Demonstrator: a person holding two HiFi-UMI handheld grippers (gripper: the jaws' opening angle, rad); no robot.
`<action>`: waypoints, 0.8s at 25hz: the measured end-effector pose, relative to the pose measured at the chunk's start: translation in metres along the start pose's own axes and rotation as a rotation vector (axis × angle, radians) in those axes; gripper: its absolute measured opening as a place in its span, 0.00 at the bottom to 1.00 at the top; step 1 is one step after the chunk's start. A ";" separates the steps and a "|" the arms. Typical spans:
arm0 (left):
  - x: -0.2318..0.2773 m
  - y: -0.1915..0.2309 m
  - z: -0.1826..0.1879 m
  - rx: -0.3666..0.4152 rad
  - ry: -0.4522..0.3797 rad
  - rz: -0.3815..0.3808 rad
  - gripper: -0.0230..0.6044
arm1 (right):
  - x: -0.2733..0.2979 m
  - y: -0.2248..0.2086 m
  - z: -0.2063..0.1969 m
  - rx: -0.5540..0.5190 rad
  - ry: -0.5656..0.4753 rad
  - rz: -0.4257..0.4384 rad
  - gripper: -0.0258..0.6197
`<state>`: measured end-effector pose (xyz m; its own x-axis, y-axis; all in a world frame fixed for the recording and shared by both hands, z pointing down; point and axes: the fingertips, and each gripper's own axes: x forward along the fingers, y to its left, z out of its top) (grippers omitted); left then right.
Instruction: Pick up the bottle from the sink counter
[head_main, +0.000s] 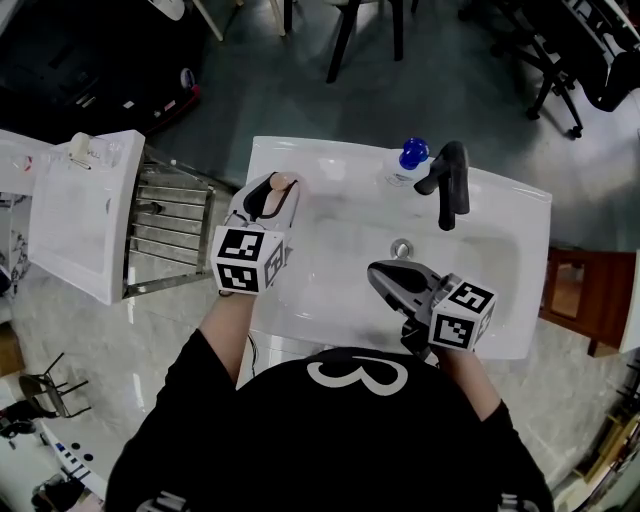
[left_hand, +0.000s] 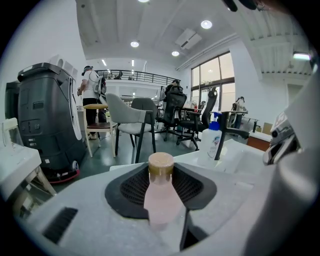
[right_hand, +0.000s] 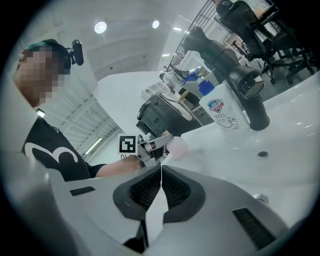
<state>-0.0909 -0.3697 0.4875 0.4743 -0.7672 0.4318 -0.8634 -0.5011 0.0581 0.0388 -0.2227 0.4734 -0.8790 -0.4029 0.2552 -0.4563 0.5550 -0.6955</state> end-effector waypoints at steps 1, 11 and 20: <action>-0.004 -0.002 0.000 0.000 -0.001 -0.004 0.28 | 0.000 0.003 0.000 -0.004 -0.001 0.000 0.06; -0.052 -0.013 0.003 -0.047 -0.021 -0.022 0.28 | -0.007 0.026 0.006 -0.048 -0.056 0.000 0.06; -0.100 -0.037 0.006 -0.070 -0.036 -0.074 0.28 | -0.014 0.057 0.003 -0.087 -0.109 0.005 0.06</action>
<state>-0.1049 -0.2769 0.4369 0.5421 -0.7435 0.3917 -0.8351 -0.5288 0.1519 0.0252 -0.1874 0.4280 -0.8633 -0.4737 0.1740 -0.4661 0.6162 -0.6349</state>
